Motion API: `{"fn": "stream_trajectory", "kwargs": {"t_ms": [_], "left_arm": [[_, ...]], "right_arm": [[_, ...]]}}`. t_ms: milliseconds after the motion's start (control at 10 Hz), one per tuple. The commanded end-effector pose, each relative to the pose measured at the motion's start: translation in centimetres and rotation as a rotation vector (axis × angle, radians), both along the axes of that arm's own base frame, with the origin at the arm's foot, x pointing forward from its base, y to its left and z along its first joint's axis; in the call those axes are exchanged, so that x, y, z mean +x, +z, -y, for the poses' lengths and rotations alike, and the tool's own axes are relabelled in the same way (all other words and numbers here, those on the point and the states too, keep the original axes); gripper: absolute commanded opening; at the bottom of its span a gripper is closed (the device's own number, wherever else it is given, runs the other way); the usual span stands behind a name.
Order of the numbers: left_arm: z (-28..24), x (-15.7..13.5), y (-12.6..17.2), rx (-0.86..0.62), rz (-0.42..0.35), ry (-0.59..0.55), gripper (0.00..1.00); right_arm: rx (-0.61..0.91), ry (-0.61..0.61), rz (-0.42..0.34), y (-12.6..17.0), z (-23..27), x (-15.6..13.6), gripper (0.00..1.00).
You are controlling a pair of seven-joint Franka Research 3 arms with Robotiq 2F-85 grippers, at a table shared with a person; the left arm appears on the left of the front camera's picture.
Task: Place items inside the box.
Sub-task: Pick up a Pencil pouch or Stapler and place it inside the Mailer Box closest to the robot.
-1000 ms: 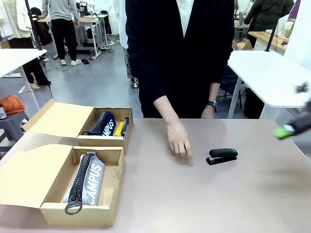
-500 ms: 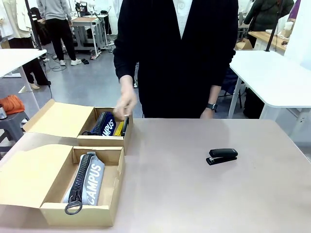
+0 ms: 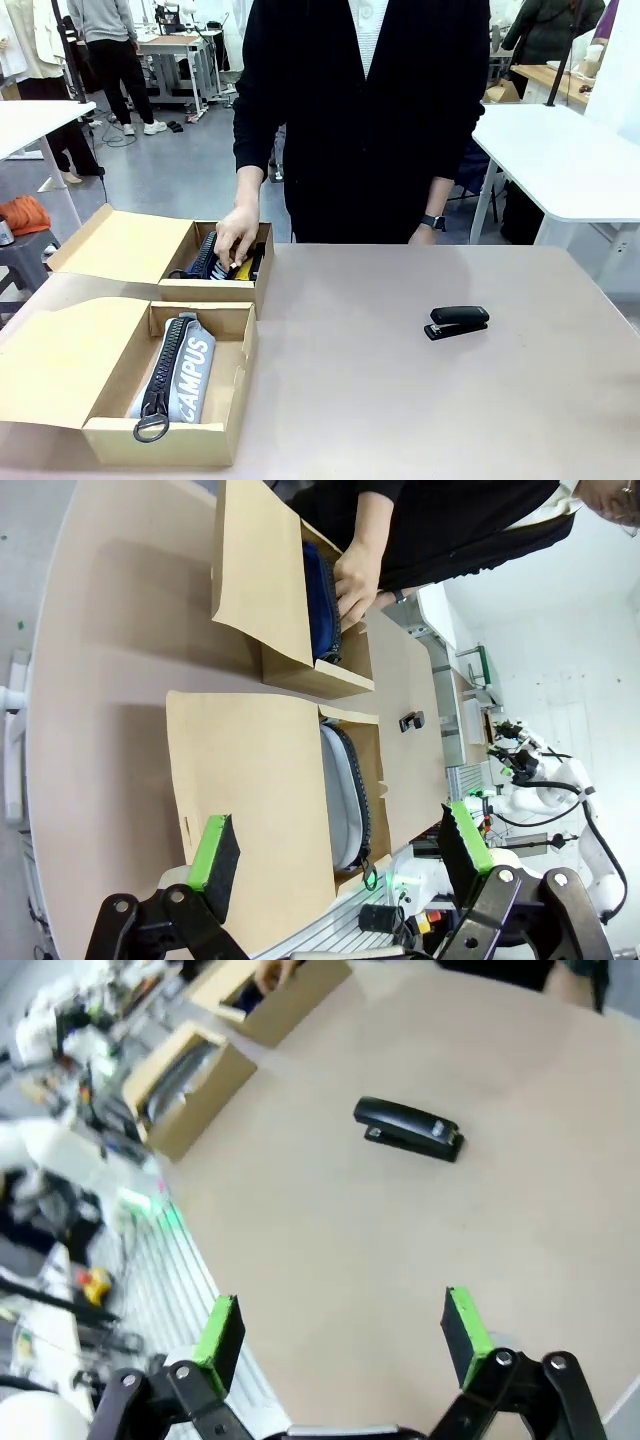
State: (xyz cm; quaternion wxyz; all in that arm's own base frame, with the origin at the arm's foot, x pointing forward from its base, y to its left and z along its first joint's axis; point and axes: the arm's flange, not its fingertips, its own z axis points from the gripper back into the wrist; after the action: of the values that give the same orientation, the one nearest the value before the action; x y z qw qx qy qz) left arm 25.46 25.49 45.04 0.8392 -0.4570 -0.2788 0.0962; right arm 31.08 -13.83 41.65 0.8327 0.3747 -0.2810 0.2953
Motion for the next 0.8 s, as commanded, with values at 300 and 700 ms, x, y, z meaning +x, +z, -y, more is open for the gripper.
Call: {"fn": "stream_trajectory", "kwargs": {"t_ms": [300,700], "left_arm": [[0.1,0.0,0.1,-0.006,0.026,-0.004,1.0],[0.1,0.0,0.1,-0.006,0.026,-0.004,1.0]], "right_arm": [[-0.311,0.531,0.486,-2.0,-16.2,11.9,1.0],[-0.386,0.585,0.398,-1.7,-20.1,11.4,1.0]]}}
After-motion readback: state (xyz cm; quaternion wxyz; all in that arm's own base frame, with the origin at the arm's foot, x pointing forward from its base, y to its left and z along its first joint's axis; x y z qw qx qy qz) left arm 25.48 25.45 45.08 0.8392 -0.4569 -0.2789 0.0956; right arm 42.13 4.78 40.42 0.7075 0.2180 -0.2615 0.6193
